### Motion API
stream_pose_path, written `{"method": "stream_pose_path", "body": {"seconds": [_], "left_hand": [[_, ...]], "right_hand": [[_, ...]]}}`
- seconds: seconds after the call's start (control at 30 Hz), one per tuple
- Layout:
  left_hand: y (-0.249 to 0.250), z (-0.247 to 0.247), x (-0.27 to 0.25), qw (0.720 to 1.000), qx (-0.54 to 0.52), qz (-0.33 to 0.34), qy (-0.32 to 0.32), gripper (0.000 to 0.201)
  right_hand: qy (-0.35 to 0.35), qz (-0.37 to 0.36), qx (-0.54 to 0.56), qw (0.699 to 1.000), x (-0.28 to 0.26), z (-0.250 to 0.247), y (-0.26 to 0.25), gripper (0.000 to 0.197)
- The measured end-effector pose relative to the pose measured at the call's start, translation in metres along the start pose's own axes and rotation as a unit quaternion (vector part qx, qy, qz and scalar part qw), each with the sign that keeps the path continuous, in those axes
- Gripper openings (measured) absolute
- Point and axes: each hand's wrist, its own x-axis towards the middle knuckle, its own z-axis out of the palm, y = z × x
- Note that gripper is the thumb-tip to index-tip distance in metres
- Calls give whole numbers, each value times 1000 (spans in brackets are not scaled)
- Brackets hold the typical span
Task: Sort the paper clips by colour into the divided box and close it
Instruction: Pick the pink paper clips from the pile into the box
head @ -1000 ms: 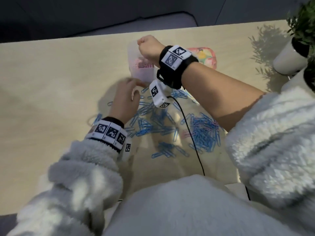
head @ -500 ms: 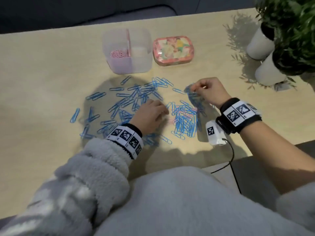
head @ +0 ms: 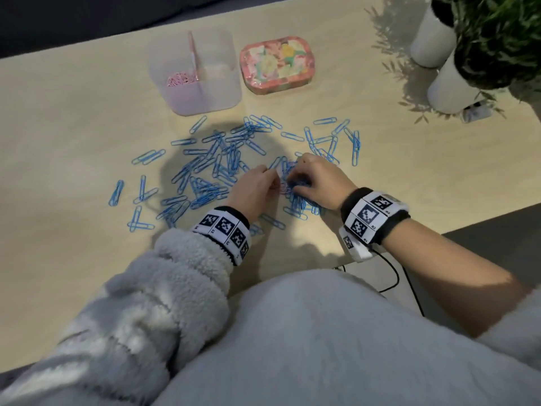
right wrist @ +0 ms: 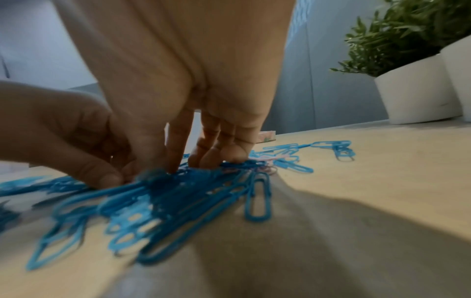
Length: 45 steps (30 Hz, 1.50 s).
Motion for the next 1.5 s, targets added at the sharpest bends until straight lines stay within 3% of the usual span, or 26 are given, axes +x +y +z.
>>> {"method": "stream_pose_path", "body": {"seconds": [0.23, 0.37, 0.63, 0.77, 0.87, 0.93, 1.03, 1.13, 1.2, 1.23, 1.27, 1.3, 1.33, 1.4, 1.43, 1.5], "left_hand": [[-7, 2, -1, 1000, 8, 0, 13, 16], [-7, 5, -1, 999, 35, 4, 25, 15], [-18, 6, -9, 994, 88, 48, 40, 15], [-16, -1, -6, 992, 92, 75, 30, 18], [-18, -9, -5, 997, 6, 45, 57, 17], [-17, -16, -2, 992, -95, 11, 84, 19], [-12, -27, 8, 966, -245, -62, 61, 22], [-1, -36, 21, 898, -412, -156, 25, 23], [6, -40, 27, 841, -498, -212, 5, 25], [9, -40, 30, 827, -514, -227, -4, 28], [12, -39, 33, 830, -507, -231, -7, 31], [13, -37, 36, 856, -469, -218, -5, 34], [13, -33, 37, 899, -395, -191, -3, 34], [9, -24, 36, 971, -195, -140, 5, 25], [6, -21, 34, 985, -119, -128, 6, 17], [1, -14, 29, 994, -46, -98, 4, 17]], "right_hand": [[43, -1, 4, 999, -4, 7, -3, 16], [6, -22, -28, 999, 1, 21, -15, 23], [-4, -22, -50, 999, 4, 18, -18, 13], [42, -1, 55, 998, 4, 12, -8, 7], [88, 27, 141, 986, 7, -3, 10, 14], [121, 75, 247, 959, 9, -15, 17, 22], [161, 207, 459, 849, 11, -31, 23, 36], [163, 248, 623, 724, 13, -40, 25, 33], [143, 248, 666, 689, 16, -42, 25, 33], [131, 250, 667, 690, 18, -41, 26, 34], [113, 253, 651, 706, 20, -40, 24, 35], [99, 254, 619, 736, 21, -38, 22, 36], [96, 247, 566, 781, 22, -35, 20, 35], [98, 194, 380, 899, 22, -25, 20, 30], [88, 158, 267, 947, 21, -20, 21, 29], [59, 126, 92, 986, 17, -11, 17, 20]]}}
